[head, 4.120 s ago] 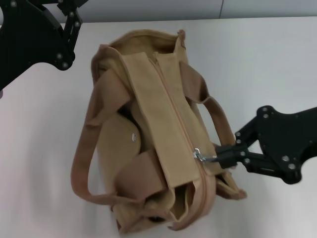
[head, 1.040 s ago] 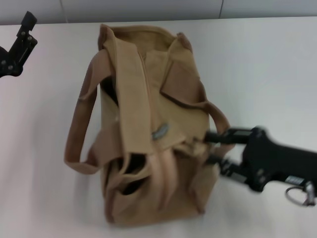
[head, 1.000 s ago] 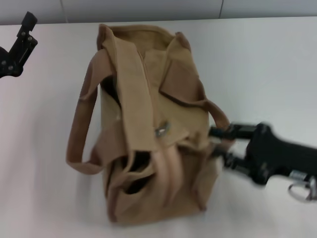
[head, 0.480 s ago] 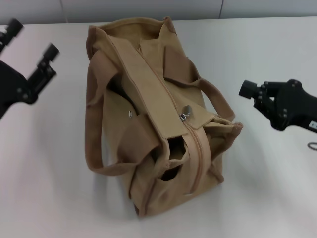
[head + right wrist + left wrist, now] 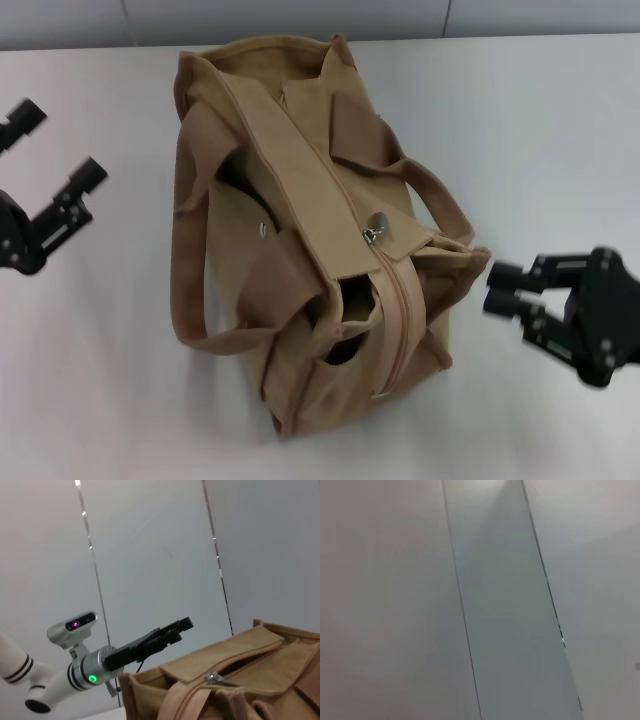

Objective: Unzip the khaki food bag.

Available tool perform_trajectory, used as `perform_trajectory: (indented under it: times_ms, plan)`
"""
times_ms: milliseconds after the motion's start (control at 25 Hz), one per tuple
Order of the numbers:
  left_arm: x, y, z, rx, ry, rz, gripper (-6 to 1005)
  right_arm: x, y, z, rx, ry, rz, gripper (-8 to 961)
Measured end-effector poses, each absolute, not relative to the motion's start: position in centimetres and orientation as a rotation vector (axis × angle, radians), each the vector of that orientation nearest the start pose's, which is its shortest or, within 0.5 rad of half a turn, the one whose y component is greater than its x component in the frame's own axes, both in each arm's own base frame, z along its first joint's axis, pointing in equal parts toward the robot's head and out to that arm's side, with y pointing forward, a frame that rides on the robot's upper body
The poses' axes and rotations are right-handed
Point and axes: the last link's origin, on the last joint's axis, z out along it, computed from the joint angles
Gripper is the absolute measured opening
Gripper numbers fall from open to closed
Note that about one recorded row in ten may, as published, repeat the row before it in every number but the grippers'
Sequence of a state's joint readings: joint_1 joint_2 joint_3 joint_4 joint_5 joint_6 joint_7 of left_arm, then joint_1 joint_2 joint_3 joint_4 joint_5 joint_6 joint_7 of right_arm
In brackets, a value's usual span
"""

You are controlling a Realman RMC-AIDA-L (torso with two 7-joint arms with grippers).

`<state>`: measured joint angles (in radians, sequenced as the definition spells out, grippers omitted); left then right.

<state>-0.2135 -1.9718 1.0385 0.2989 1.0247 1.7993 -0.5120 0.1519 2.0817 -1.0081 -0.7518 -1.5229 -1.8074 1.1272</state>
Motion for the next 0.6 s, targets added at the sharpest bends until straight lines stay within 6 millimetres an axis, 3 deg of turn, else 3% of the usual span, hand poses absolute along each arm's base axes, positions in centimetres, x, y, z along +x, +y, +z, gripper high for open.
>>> perform_trajectory:
  times_ms: [280,480,600]
  plan:
    - [-31.3,23.8,4.5,-2.067,-0.04,-1.091,716,27.4,22.9,0.1,-2.635,0.36,1.13,271]
    - [-31.2,23.7,4.3,-2.067,-0.035,-1.091,715,27.2,23.5,0.3,-2.583,0.363,1.152,501]
    - [-31.2,23.7,4.3,-2.065,-0.036,-1.09,715,26.9,23.8,-0.1,-2.598,0.369,1.161,542]
